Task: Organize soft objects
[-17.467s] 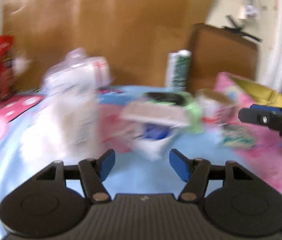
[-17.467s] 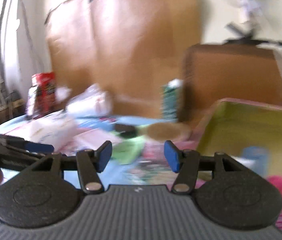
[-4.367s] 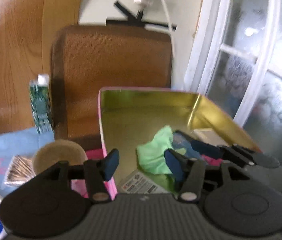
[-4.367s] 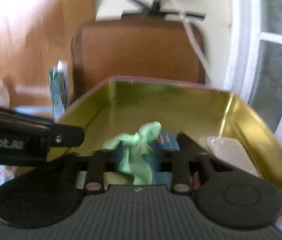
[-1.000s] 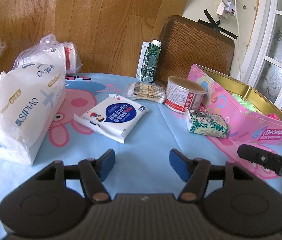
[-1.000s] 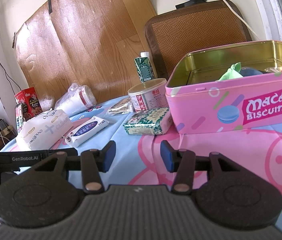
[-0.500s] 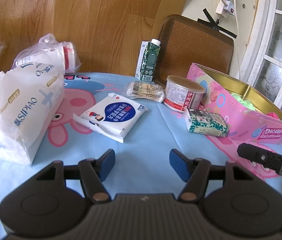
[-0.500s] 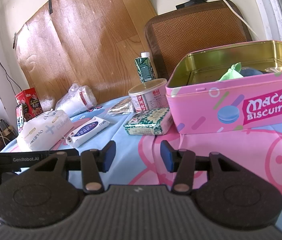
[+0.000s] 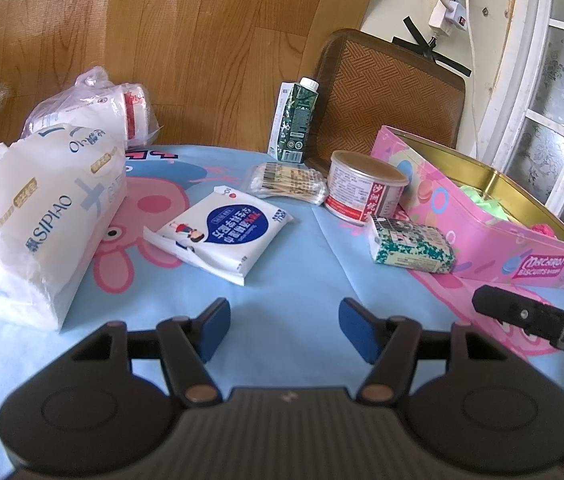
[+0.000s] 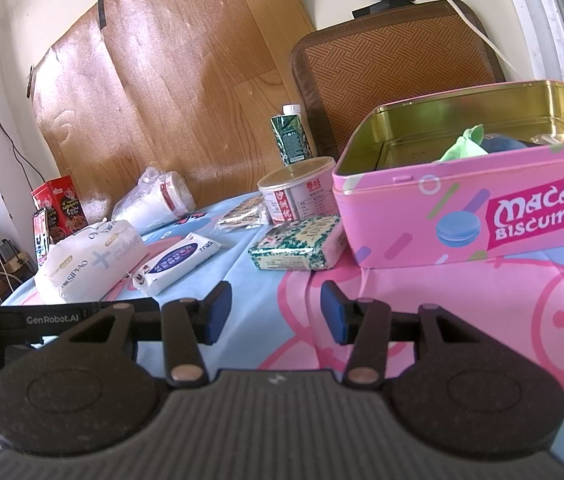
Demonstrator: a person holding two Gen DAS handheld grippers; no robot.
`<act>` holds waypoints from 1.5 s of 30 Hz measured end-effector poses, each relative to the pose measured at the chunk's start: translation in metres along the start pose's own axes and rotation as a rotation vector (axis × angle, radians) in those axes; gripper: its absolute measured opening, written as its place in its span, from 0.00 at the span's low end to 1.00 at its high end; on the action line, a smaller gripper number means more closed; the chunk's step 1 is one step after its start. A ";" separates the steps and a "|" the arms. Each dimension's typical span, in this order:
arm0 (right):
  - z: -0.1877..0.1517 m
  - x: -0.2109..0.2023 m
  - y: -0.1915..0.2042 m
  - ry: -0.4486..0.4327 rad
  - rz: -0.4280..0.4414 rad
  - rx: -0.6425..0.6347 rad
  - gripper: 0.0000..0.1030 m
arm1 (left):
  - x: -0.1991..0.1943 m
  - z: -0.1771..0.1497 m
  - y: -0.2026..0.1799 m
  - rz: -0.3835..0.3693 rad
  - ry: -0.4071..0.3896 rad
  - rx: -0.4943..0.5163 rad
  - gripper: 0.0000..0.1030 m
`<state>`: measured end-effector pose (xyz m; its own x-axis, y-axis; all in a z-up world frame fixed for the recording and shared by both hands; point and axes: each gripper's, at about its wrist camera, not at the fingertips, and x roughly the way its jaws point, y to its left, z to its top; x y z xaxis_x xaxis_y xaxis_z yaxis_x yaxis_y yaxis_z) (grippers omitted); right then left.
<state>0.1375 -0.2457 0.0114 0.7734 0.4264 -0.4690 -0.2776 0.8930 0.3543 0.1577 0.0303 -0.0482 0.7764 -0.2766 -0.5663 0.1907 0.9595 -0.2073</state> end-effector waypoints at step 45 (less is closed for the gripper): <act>-0.001 -0.001 -0.001 -0.004 0.003 0.000 0.50 | -0.001 0.000 -0.004 -0.004 0.000 0.006 0.60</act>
<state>0.1366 -0.2469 0.0111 0.7749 0.4287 -0.4644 -0.2801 0.8916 0.3557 0.1567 0.0268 -0.0469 0.7759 -0.2802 -0.5652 0.1972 0.9588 -0.2046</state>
